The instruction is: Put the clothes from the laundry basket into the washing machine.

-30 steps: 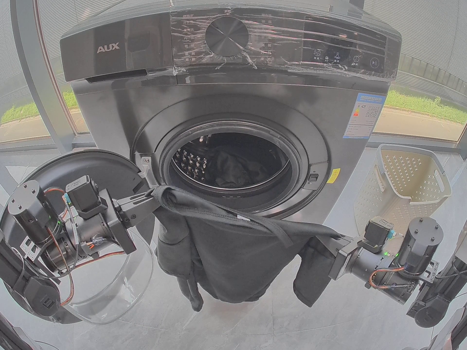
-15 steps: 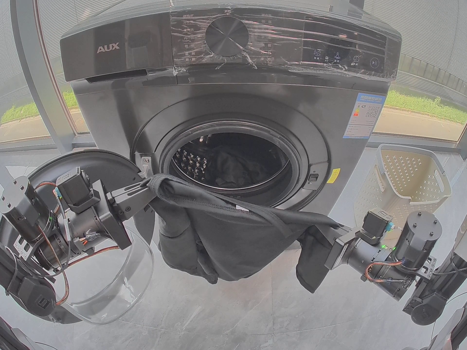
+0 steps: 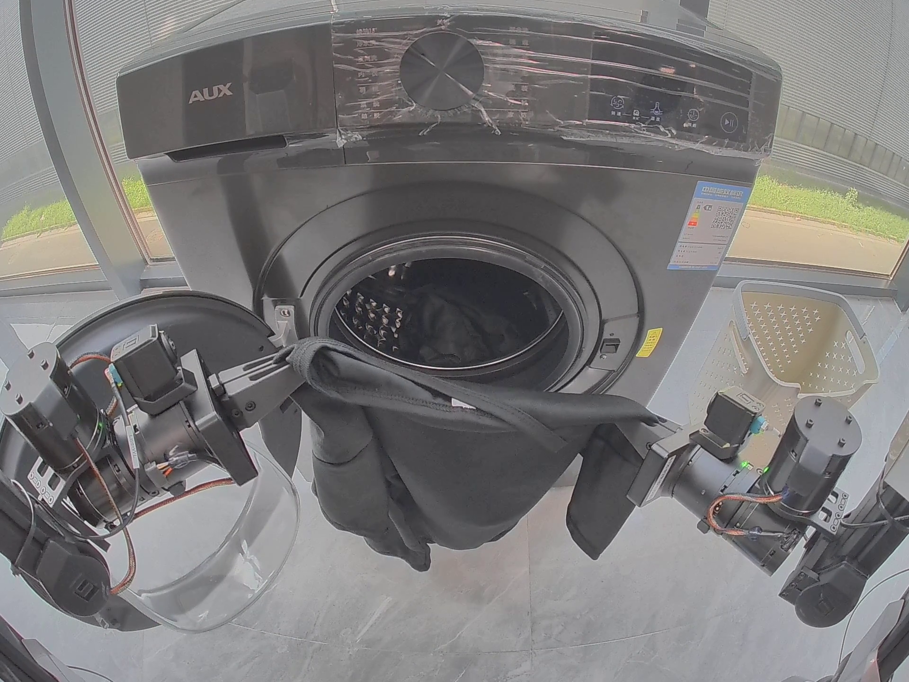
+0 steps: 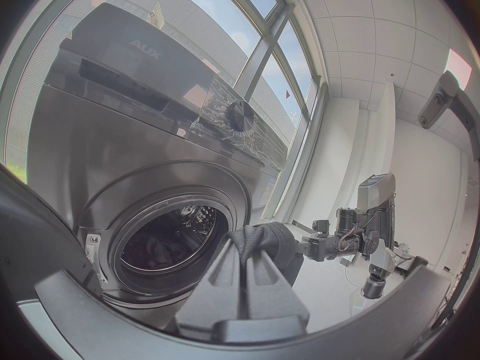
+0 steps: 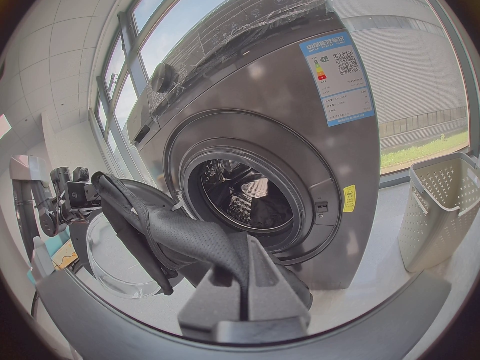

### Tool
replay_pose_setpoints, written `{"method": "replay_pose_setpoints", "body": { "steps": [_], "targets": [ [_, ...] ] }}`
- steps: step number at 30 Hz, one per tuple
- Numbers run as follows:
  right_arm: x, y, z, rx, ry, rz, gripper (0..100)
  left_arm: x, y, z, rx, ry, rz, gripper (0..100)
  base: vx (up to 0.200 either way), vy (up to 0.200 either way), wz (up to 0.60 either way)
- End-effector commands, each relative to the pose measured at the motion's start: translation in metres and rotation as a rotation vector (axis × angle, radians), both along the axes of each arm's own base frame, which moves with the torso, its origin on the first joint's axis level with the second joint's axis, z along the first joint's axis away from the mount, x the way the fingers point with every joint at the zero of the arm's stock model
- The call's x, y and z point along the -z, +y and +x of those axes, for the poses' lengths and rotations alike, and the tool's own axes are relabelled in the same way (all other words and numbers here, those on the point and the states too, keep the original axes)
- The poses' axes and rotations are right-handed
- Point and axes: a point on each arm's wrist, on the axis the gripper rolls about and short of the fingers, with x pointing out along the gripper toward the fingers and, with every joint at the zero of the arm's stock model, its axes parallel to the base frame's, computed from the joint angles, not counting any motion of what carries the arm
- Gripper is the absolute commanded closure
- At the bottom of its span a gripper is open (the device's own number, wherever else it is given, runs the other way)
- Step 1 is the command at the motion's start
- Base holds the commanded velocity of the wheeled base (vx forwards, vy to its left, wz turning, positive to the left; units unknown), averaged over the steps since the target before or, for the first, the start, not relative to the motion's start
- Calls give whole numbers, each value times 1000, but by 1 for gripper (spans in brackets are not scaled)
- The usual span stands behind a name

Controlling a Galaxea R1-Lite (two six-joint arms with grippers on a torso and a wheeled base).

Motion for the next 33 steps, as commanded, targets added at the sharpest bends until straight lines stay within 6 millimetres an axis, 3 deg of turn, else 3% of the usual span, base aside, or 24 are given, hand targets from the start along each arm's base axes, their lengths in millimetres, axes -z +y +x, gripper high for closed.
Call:
{"method": "replay_pose_setpoints", "body": {
  "steps": [1, 2, 3, 6, 9, 10, 12, 16, 21, 27, 33],
  "targets": [
    [-1, 1, 0, -2, -3, 3, 100, 0, -1, 2, 1, -4, -1, 100, 0, 0, 0],
    [0, 1, -1, -3, 2, -1, 100, 0, -1, 3, 1, -4, -1, 100, 0, 0, 0],
    [1, 0, -1, -2, 6, -2, 0, 0, -1, 3, 1, -3, -2, 100, 0, 0, 0],
    [2, 4, -8, -34, 20, 2, 0, 1, -4, 4, 12, 0, -1, 100, 0, 0, 0],
    [15, 8, -39, -133, 99, -32, 0, 0, -8, 8, 10, -6, -4, 100, 0, 0, 0],
    [17, 7, -41, -136, 104, -37, 0, -1, -8, 8, 9, -6, -5, 100, 0, 0, 0],
    [34, -2, -62, -182, 190, -117, 0, -4, -11, 14, -14, -16, -16, 100, 0, 0, 0],
    [43, -4, -65, -194, 228, -152, 0, -3, -17, 15, -16, -13, -21, 100, 0, 0, 0],
    [55, 9, -69, -325, 276, -172, 0, -5, -31, 14, 5, -18, -33, 100, 0, 0, 0],
    [56, 30, -47, -307, 242, -140, 0, 0, -37, 14, 11, -4, -28, 100, 0, 0, 0],
    [66, 48, -12, -256, 219, -120, 0, -4, -38, 12, 19, -16, -34, 100, 0, 0, 0]
  ]
}}
